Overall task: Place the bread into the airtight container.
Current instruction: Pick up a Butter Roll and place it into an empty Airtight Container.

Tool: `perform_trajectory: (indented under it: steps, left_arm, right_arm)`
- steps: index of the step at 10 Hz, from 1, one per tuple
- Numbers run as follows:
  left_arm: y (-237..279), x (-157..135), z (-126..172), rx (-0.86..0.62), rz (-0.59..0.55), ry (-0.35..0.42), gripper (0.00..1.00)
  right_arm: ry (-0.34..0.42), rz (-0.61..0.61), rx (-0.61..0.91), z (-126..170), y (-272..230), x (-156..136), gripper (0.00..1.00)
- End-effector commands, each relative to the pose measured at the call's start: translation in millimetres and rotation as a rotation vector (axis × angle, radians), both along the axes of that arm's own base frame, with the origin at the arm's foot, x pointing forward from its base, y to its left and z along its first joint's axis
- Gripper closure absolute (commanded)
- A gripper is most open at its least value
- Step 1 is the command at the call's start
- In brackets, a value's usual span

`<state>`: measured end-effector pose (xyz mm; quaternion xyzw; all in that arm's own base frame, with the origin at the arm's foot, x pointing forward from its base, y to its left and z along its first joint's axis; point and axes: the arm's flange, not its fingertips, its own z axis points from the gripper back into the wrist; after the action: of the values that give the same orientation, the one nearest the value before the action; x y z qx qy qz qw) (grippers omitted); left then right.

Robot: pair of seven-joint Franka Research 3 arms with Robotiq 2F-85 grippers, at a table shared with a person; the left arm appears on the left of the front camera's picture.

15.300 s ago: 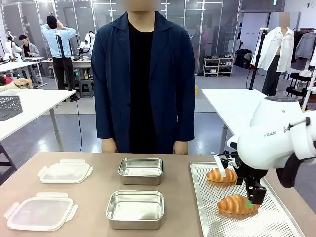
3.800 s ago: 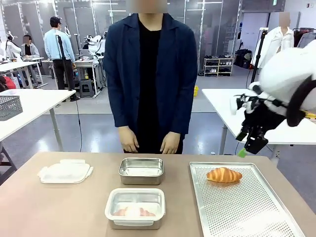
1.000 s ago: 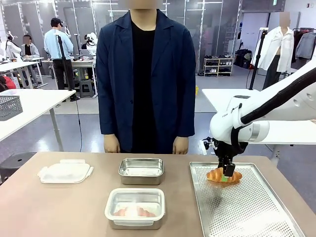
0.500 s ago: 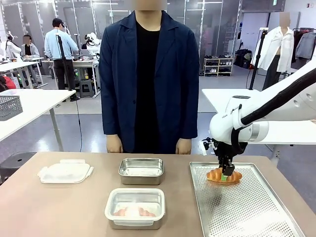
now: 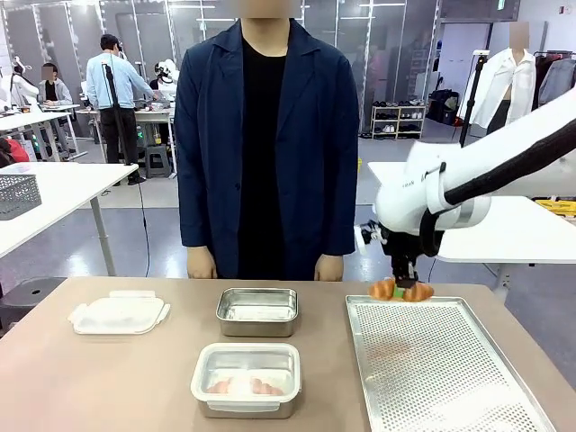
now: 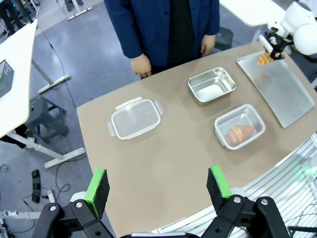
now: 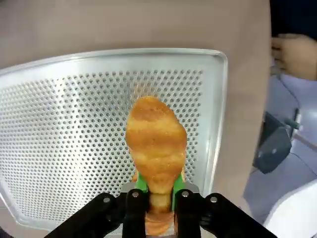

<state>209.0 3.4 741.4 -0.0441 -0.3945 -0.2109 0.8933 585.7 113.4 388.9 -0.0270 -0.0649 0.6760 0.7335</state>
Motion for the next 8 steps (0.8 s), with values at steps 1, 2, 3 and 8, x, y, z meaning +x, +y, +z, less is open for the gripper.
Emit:
perform_trajectory:
  steps: [1, 2, 3, 8]
  left_arm:
    - [0, 1, 1, 0.003, -0.012, -0.002, 0.0]
    - [0, 1, 1, 0.003, -0.012, -0.002, 0.0]
    - [0, 1, 1, 0.003, -0.012, -0.002, 0.0]
    - [0, 1, 1, 0.003, -0.012, -0.002, 0.0]
  right_arm:
    - [-0.006, -0.045, -0.037, 28, 41, -10, 0.79]
    - [-0.035, -0.067, -0.04, 39, 70, -7, 0.79]
    - [-0.014, -0.044, -0.011, 43, 99, -7, 0.79]
    - [0.013, -0.055, -0.014, 38, 251, -12, 0.79]
